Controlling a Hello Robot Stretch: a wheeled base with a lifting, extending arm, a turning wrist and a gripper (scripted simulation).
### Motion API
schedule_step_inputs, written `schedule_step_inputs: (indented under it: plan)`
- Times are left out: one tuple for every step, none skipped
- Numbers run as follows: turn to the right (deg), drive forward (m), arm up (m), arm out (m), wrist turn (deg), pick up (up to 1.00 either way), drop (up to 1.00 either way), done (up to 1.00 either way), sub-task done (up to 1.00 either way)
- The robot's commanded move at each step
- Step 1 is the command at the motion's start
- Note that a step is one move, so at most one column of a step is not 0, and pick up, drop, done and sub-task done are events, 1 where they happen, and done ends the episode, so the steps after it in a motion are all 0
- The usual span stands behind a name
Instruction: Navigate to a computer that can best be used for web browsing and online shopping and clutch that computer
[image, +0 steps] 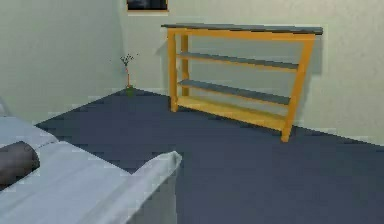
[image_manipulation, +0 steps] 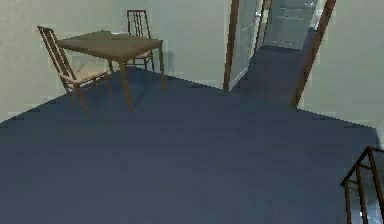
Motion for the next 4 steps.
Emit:
schedule_step_inputs:
  plan:
    - [45.0, 0.00, 0.00, 0.00, 0.0, 0.00, 0.00, 0.00, 0.00]
    - [45.0, 0.00, 0.00, 0.00, 0.0, 0.00, 0.00, 0.00, 0.00]
    - [9.0, 0.00, 0.00, 0.00, 0.0, 0.00, 0.00, 0.00, 0.00]
    - [0.0, 0.15, 0.00, 0.00, 0.0, 0.00, 0.00, 0.00, 0.00]
